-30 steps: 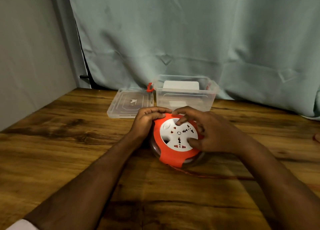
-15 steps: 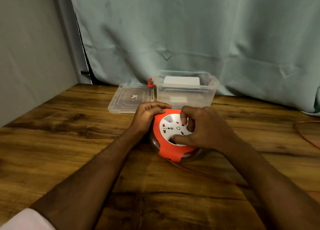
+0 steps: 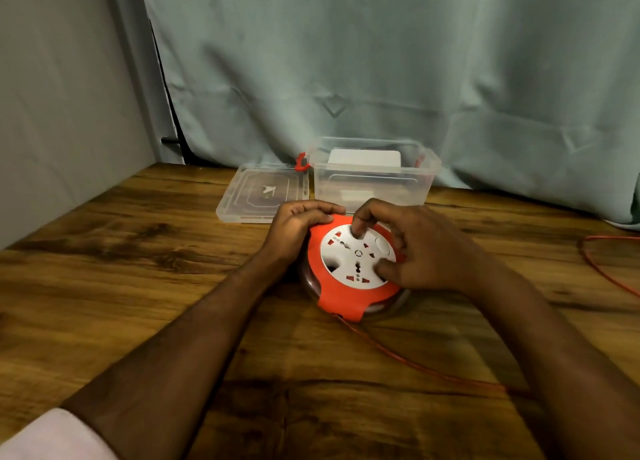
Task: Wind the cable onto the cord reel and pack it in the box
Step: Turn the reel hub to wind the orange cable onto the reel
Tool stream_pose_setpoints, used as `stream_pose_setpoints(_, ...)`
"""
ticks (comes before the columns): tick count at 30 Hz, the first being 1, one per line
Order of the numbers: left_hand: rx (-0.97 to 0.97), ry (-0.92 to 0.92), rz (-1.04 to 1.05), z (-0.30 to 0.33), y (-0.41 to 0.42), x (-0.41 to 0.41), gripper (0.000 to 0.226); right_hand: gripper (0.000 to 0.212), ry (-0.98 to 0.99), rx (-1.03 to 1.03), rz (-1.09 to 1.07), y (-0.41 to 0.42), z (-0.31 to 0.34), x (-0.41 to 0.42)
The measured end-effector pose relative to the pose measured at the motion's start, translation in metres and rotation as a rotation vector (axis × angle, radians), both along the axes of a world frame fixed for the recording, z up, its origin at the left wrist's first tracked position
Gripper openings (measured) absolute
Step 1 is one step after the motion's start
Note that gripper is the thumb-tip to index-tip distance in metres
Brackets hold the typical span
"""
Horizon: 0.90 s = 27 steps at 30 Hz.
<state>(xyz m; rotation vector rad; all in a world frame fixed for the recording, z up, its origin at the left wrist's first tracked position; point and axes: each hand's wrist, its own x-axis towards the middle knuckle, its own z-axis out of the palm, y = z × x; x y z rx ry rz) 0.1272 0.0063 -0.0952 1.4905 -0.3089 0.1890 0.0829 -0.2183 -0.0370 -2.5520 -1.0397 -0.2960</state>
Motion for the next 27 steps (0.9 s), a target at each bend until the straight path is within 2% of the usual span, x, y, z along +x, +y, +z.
stream_pose_setpoints(2,-0.005,-0.001,0.008,0.001,-0.001,-0.002,0.025,0.060,0.053,-0.064,0.000,-0.003,0.000,0.004)
stream_pose_setpoints(5,0.012,-0.013,0.015,0.002,-0.001,-0.003,0.025,0.067,0.106,-0.008,0.015,-0.004,0.000,0.004)
stream_pose_setpoints(9,-0.009,-0.009,0.013,0.001,-0.001,-0.003,0.026,0.073,0.032,0.006,-0.045,-0.003,0.003,-0.003)
stream_pose_setpoints(15,-0.027,0.003,0.015,0.001,-0.003,-0.002,0.026,0.053,-0.140,0.011,-0.146,0.013,-0.014,-0.003)
stream_pose_setpoints(22,-0.051,0.041,-0.015,0.004,-0.005,-0.003,0.026,0.055,-0.226,0.066,-0.167,0.028,-0.027,-0.003)
stream_pose_setpoints(24,-0.054,0.043,-0.014,0.004,-0.005,-0.004,0.028,0.042,-0.230,0.086,-0.135,0.027,-0.025,-0.004)
stream_pose_setpoints(26,-0.055,0.031,-0.004,0.004,-0.004,-0.006,0.029,0.018,-0.210,0.089,-0.073,0.019,-0.015,-0.005)
stream_pose_setpoints(27,-0.052,0.018,-0.002,0.004,-0.004,-0.007,0.029,0.037,-0.182,0.094,-0.042,0.013,-0.008,-0.004)
